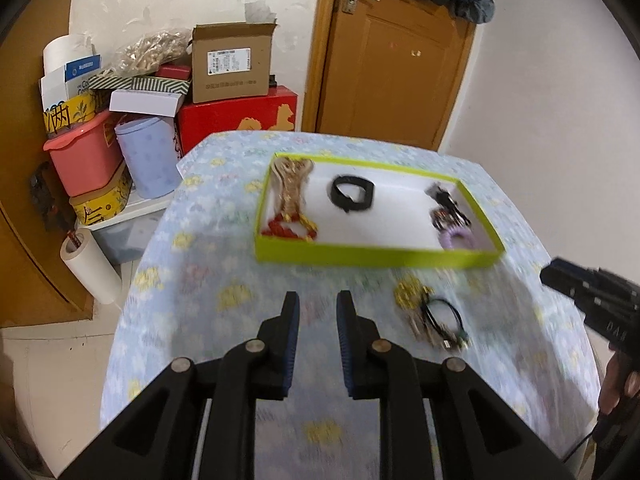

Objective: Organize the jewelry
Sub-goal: 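Grasp the light blue coil hair tie with the left gripper while the right moves to the black hair tie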

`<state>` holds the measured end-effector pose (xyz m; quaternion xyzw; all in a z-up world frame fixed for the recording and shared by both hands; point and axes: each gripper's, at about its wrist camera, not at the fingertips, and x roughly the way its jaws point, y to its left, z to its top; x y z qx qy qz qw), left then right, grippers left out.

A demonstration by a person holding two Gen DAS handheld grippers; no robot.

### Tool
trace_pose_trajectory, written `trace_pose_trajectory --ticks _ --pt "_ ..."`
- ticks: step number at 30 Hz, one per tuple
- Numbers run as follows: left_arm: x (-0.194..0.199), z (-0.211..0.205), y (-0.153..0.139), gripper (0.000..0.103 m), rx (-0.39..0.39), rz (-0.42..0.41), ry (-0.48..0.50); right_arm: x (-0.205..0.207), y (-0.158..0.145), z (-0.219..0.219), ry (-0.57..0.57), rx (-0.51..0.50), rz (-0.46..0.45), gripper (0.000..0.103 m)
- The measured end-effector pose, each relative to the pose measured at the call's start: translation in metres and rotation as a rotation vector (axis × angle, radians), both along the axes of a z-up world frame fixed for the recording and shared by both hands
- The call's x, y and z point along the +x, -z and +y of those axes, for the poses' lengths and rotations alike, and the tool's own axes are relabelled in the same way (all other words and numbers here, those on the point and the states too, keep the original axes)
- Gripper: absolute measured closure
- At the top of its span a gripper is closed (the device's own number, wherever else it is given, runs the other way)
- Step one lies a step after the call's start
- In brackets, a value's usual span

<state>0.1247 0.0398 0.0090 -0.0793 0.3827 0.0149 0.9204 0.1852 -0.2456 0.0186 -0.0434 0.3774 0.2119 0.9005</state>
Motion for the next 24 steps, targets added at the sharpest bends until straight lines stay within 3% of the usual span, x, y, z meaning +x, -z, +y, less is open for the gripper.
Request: trace_pose_trajectory --ticks 14,24 --pt "-0.06 -0.03 0.001 0.083 -0.013 -0.002 0.066 -0.05 0.004 -0.007 -0.022 0.02 0.023 0.072" --pt "-0.066 -0.042 0.008 0.083 -0.026 0.018 0.095 -0.061 0.013 -0.011 -0.032 0.035 0.053 0.072"
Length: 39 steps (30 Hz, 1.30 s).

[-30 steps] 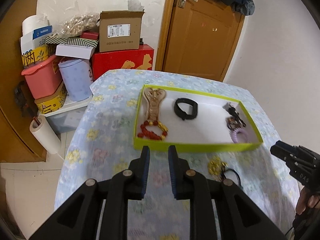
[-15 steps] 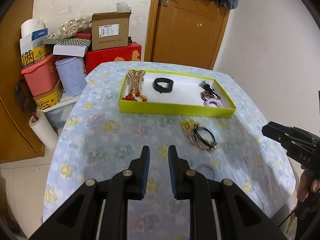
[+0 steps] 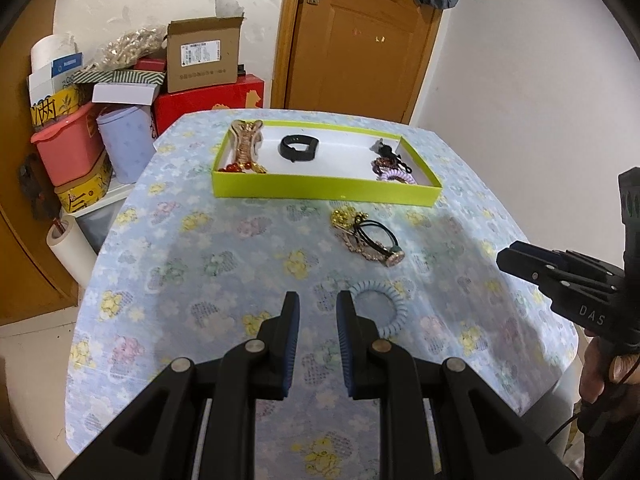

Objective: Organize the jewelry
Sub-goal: 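Grasp the light blue coil hair tie with the left gripper while the right moves to the black hair tie, then grasp the black hair tie with green bead with the right gripper while the left holds the blue coil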

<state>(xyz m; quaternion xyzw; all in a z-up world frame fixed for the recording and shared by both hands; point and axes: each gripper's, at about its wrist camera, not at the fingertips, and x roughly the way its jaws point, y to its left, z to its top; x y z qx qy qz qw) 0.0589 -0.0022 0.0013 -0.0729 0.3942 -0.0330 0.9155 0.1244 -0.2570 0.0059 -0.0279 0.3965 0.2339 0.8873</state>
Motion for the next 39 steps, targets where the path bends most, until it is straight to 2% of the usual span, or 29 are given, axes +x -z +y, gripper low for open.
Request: trace_pose_trajectory --ticks 15,18,22,27,32,34,36,39 --pt "0.023 -0.021 0.027 0.083 -0.002 0.072 0.073 0.006 0.011 0.01 -0.037 0.001 0.031 0.072" --pt "0.027 -0.022 0.03 0.076 -0.002 0.077 0.081 0.01 0.013 0.012 -0.043 0.003 0.037 0.072" --pt "0.031 -0.024 0.034 0.075 -0.002 0.085 0.097 0.015 0.016 0.018 -0.061 0.004 0.044 0.072" --pt "0.038 -0.03 0.043 0.075 0.01 0.103 0.112 0.02 0.022 0.027 -0.092 0.004 0.054 0.072" --pt "0.04 -0.035 0.044 0.075 0.06 0.076 0.119 0.024 0.027 0.032 -0.107 0.006 0.07 0.072" --pt "0.04 -0.036 0.045 0.079 0.083 0.067 0.116 0.027 0.03 0.032 -0.109 0.008 0.076 0.072" --pt "0.041 -0.036 0.045 0.092 0.115 0.061 0.101 0.029 0.031 0.033 -0.11 0.009 0.081 0.072" --pt "0.041 -0.029 0.045 0.093 0.082 0.062 0.095 0.032 0.033 0.035 -0.115 0.011 0.088 0.072"
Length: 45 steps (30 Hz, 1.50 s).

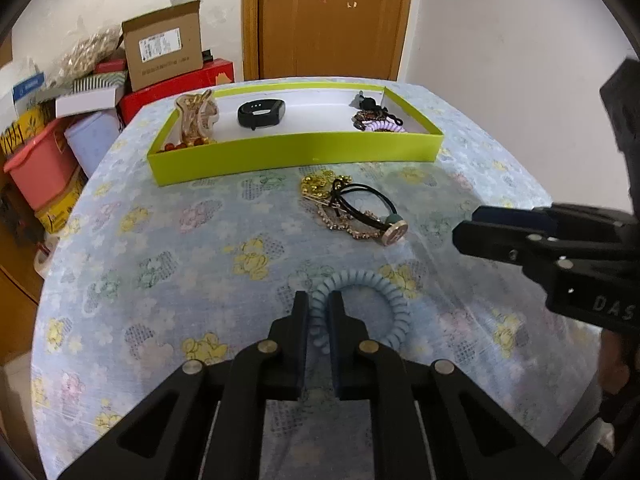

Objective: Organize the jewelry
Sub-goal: 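Grasp the black hair tie with green bead with the right gripper while the left holds the blue coil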

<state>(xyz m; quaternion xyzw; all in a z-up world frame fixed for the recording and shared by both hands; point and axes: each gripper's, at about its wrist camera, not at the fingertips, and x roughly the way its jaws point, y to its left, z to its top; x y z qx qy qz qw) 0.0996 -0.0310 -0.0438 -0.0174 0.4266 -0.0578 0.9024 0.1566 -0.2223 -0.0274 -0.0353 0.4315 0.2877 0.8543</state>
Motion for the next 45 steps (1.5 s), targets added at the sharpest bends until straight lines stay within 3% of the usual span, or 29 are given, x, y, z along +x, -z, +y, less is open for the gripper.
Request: trace_pose_trajectory --ticks 10,13,16,24,27,30,45 --pt "-0.004 0.017 -0.001 0.094 -0.031 -0.005 -0.043 0.01 0.01 0.018 -0.054 0.01 0.024 0.072" --pt "-0.005 0.025 -0.002 0.094 -0.04 -0.009 -0.062 0.015 0.014 0.024 -0.06 0.011 0.033 0.064" --pt "-0.006 0.032 -0.002 0.094 -0.049 -0.008 -0.077 0.02 0.017 0.031 -0.072 0.01 0.039 0.064" --pt "-0.006 0.04 0.0 0.094 -0.065 -0.008 -0.087 0.025 0.021 0.047 -0.089 -0.031 0.013 0.064" --pt "-0.007 0.04 0.0 0.094 -0.067 -0.009 -0.087 0.022 0.022 0.05 -0.089 -0.057 -0.008 0.077" --pt "-0.008 0.04 -0.001 0.094 -0.069 -0.01 -0.089 0.018 0.021 0.048 -0.09 -0.062 -0.014 0.077" --pt "-0.026 0.031 -0.021 0.094 -0.065 -0.043 -0.081 -0.02 -0.019 0.013 -0.036 -0.02 -0.102 0.077"
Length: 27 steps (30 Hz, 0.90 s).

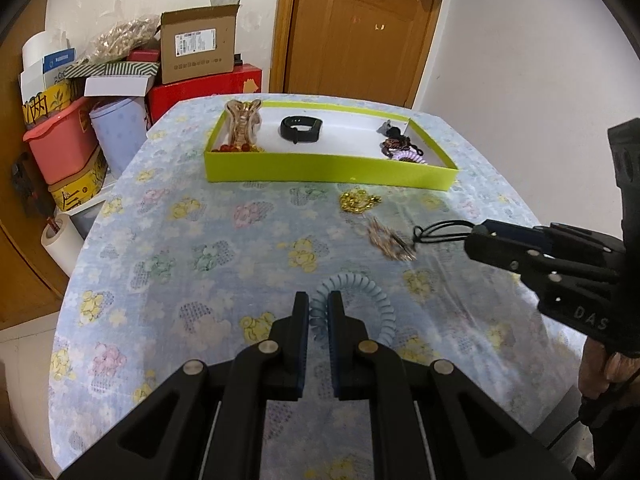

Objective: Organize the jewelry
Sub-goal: 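Grasp the black hair tie with green bead with the right gripper while the left holds the blue coil, then carry the blue coil and black hair tie over the green tray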

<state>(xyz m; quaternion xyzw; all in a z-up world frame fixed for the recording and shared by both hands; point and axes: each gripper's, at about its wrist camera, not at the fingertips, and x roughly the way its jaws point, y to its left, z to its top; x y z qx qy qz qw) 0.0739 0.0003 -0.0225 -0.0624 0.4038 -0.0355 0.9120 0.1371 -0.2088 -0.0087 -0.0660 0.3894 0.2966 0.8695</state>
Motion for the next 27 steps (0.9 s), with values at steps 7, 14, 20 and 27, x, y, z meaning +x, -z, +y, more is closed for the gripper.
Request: trace_pose_trajectory --ticks 7,14,20,27 --pt "-0.01 -0.007 -0.015 0.094 0.009 -0.029 0.009 -0.013 -0.018 -0.018 0.03 0.035 -0.032 0.077" --pt "-0.016 -0.011 -0.027 0.094 0.017 -0.054 0.011 -0.021 -0.033 -0.029 0.04 0.062 -0.067 0.077" --pt "-0.017 -0.011 -0.029 0.094 0.017 -0.056 0.007 -0.019 -0.043 -0.034 0.043 0.096 -0.085 0.077" --pt "-0.013 -0.009 -0.039 0.094 0.015 -0.077 0.009 -0.017 -0.049 -0.034 0.048 0.095 -0.101 0.077"
